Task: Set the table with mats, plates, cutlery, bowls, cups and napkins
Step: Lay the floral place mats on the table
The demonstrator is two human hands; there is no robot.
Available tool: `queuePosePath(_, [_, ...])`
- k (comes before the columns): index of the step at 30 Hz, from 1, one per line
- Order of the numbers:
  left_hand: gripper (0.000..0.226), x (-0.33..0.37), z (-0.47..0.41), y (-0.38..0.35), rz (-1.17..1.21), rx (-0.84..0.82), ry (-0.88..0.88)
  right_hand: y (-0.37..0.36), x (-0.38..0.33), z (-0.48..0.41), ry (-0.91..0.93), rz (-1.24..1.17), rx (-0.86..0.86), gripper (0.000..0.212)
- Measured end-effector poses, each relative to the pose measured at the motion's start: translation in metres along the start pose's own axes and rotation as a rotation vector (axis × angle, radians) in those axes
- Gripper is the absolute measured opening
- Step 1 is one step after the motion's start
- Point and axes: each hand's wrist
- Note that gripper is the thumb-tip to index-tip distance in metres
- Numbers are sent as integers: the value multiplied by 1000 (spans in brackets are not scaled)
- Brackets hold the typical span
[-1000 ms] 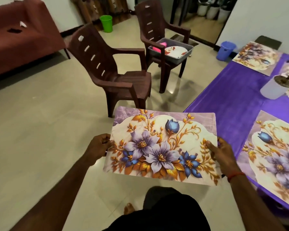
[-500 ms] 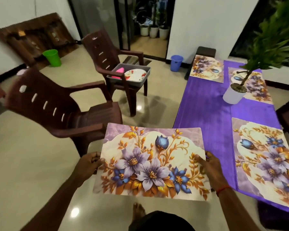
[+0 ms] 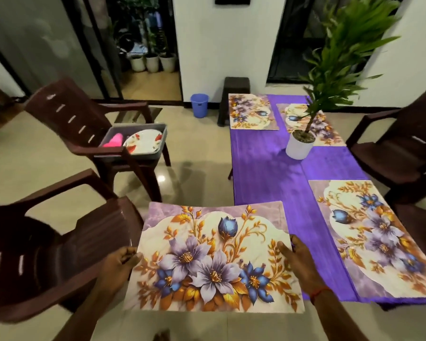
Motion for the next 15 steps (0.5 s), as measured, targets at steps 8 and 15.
queuePosePath(8, [6,29,-119,-14,21,-210,-59,-7,-10,13,-61,12,218,22])
queuePosePath(15, [3,77,-217,-49,-61,-451,-137,-29,-16,44,-182,21,392,25])
Point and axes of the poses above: each hand's wrist, its own z-axis away from the middle knuckle, its own y-axis out of the back of the hand, x = y × z, and after that the axes turned 4 degrees about z, right-handed
